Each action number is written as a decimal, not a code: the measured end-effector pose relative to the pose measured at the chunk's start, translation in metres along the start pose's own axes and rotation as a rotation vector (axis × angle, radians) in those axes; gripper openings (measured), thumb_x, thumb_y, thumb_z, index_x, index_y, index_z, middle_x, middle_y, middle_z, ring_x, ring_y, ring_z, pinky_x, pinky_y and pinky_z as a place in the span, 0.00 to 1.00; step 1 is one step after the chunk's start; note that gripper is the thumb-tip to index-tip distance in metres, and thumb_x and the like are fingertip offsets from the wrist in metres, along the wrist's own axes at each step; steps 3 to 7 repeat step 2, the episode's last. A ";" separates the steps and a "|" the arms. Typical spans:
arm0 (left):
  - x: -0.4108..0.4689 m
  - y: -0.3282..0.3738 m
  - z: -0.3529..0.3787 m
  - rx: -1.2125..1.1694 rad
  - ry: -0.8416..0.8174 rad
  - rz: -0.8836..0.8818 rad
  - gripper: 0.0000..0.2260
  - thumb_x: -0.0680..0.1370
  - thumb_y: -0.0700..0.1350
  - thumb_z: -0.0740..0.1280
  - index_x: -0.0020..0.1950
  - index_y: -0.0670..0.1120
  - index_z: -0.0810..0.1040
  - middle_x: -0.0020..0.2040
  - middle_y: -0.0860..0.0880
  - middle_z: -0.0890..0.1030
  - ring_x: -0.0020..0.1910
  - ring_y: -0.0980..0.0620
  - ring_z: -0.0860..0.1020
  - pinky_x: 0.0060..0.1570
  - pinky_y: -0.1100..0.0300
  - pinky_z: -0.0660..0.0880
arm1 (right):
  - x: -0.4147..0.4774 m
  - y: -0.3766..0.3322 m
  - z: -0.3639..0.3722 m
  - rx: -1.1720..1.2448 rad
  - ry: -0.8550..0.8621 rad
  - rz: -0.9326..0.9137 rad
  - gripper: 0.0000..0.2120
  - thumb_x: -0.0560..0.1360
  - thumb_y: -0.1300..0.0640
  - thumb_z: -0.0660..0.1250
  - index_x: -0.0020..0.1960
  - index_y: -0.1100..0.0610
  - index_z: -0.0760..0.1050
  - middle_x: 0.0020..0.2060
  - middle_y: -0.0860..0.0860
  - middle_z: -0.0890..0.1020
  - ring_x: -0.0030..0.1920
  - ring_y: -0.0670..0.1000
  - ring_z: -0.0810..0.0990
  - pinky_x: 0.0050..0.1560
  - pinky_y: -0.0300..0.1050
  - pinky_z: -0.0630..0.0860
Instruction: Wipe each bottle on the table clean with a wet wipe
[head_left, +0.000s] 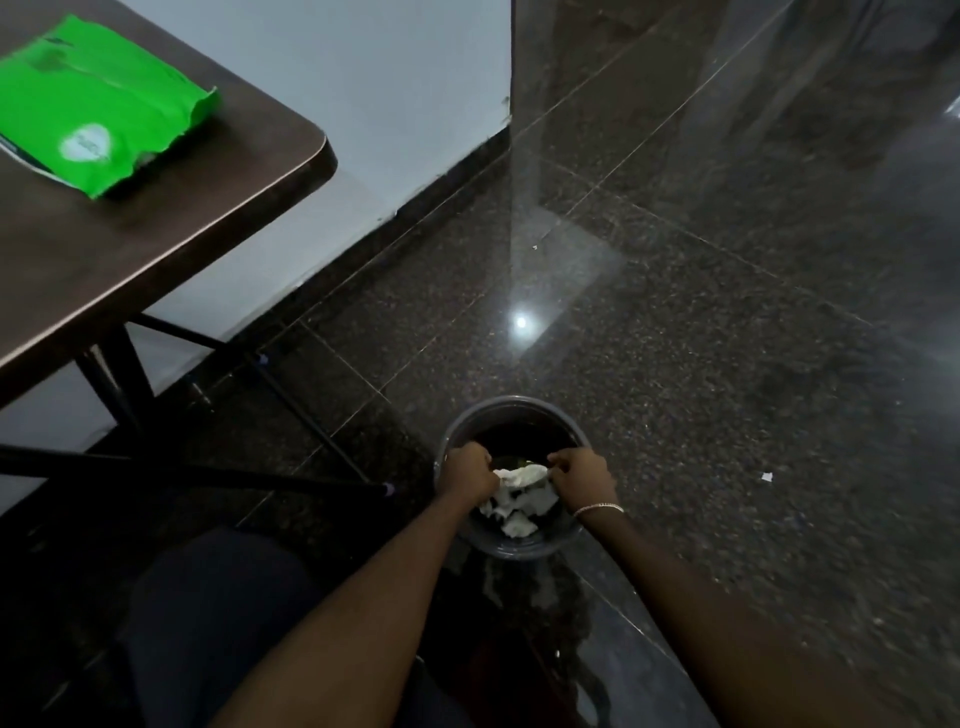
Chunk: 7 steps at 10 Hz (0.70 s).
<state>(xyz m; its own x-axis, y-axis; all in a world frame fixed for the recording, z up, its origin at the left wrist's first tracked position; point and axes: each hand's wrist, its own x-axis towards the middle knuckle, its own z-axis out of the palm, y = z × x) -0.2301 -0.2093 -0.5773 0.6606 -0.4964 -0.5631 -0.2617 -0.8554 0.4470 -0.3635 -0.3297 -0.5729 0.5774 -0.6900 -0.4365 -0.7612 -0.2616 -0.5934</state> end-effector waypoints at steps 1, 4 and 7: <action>-0.008 0.004 -0.009 0.045 -0.038 0.048 0.17 0.75 0.46 0.73 0.62 0.41 0.80 0.62 0.39 0.79 0.64 0.42 0.77 0.61 0.54 0.75 | -0.001 0.001 0.004 -0.015 -0.010 0.001 0.14 0.75 0.62 0.65 0.59 0.59 0.81 0.56 0.58 0.83 0.61 0.60 0.78 0.62 0.51 0.75; -0.015 0.007 -0.018 0.044 -0.047 0.046 0.20 0.78 0.50 0.70 0.67 0.43 0.77 0.65 0.40 0.77 0.64 0.42 0.76 0.60 0.55 0.74 | -0.006 0.005 0.001 -0.031 0.038 -0.015 0.17 0.75 0.59 0.65 0.63 0.60 0.78 0.59 0.58 0.82 0.62 0.59 0.78 0.62 0.49 0.74; -0.015 0.007 -0.018 0.044 -0.047 0.046 0.20 0.78 0.50 0.70 0.67 0.43 0.77 0.65 0.40 0.77 0.64 0.42 0.76 0.60 0.55 0.74 | -0.006 0.005 0.001 -0.031 0.038 -0.015 0.17 0.75 0.59 0.65 0.63 0.60 0.78 0.59 0.58 0.82 0.62 0.59 0.78 0.62 0.49 0.74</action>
